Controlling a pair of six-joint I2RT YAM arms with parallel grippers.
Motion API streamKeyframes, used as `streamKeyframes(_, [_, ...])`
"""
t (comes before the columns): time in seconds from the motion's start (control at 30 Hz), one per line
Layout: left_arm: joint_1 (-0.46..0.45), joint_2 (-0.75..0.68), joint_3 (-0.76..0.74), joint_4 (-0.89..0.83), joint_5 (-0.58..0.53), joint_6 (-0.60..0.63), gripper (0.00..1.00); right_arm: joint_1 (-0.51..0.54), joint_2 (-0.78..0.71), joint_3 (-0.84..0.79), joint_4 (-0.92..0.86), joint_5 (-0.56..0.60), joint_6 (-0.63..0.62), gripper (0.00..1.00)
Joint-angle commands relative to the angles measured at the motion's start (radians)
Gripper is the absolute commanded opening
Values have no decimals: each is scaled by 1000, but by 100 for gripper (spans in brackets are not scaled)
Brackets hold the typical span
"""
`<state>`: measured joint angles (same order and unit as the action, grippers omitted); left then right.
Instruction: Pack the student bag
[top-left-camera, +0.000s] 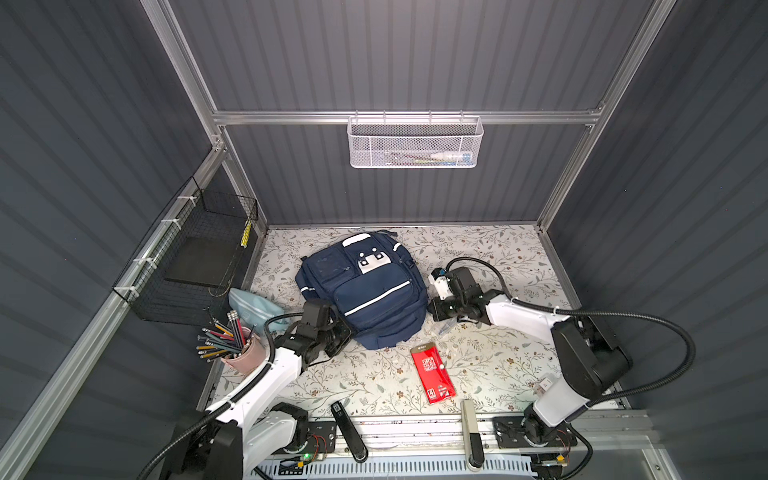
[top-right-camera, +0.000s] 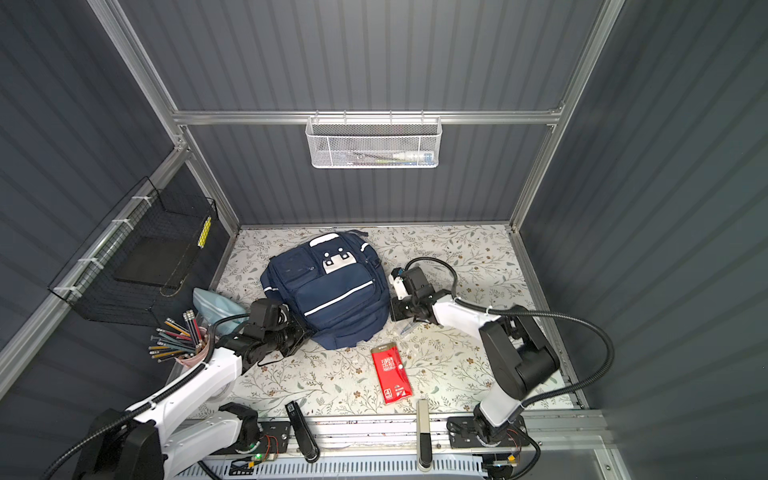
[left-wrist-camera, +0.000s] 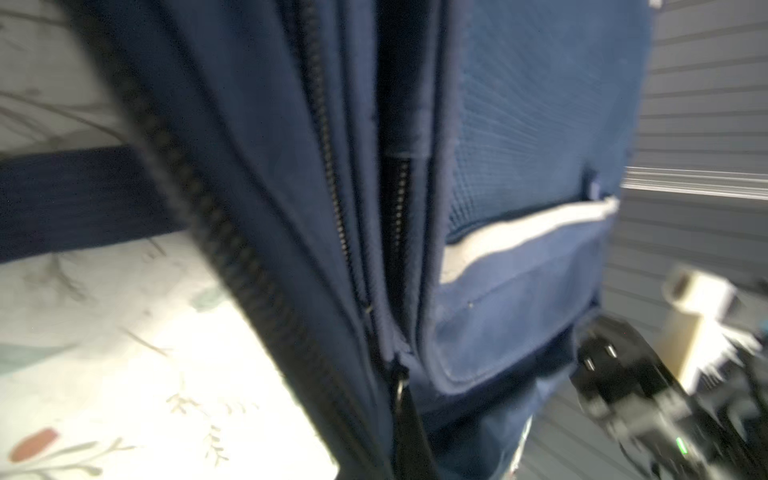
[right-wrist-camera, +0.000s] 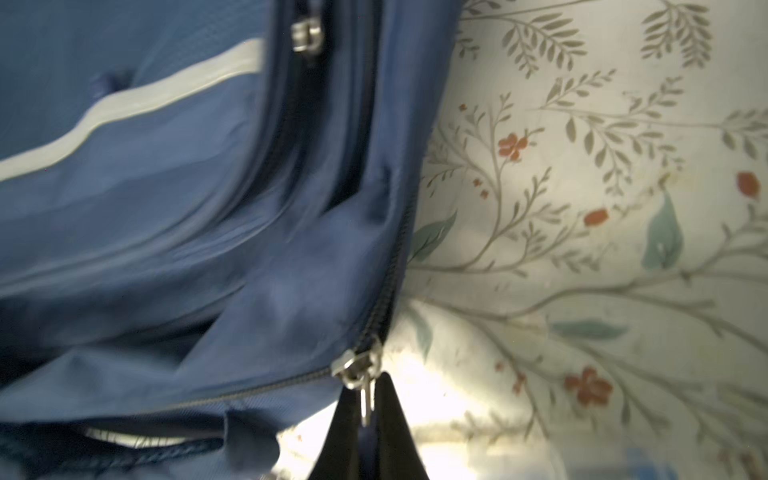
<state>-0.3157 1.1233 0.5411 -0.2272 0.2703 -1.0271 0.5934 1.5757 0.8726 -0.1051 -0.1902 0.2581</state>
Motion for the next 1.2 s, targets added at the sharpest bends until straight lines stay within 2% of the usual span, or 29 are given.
streamKeyframes(0.0, [61,92,120,109,-15,121,16,103,-86,-37,-92,93,36,0])
streamKeyframes(0.13, [123,196,224,72,-39,215,41,255,-82,23,-104,115,100,0])
streamKeyframes(0.2, [152,173,228,52,-10,209,53,311,-33,80,-80,116,139,0])
streamKeyframes(0.3, [152,75,220,-69,-32,225,67,348,65,164,-35,130,184,0])
streamKeyframes(0.37, [151,19,215,-179,-47,234,68,363,122,209,-6,121,195,0])
streamKeyframes(0.47, [149,-106,135,-213,-14,175,68,386,176,261,28,99,193,0])
streamKeyframes(0.57, [94,-170,16,-58,94,-13,68,403,204,282,52,74,182,0])
streamKeyframes(0.63, [-16,-154,-24,75,28,-119,68,417,215,287,64,56,171,0])
streamKeyframes(0.7, [-104,-74,-6,158,-41,-150,74,436,218,281,81,43,153,0])
streamKeyframes(0.83, [-151,92,71,230,-93,-121,76,457,193,249,110,42,150,0])
streamKeyframes(0.87, [-151,121,79,254,-101,-112,75,457,182,235,123,42,155,0])
streamKeyframes(0.9, [-151,145,91,256,-110,-99,62,457,173,220,133,41,158,0])
streamKeyframes(0.93, [-151,163,105,239,-114,-84,41,457,164,211,134,52,158,0])
streamKeyframes(0.97, [-151,182,121,218,-111,-65,10,454,157,205,120,73,158,0])
streamKeyframes(1.0, [-149,190,132,193,-108,-50,0,444,151,197,104,83,153,0])
streamKeyframes(1.17, [-128,98,141,30,-165,33,0,308,84,94,49,126,153,0])
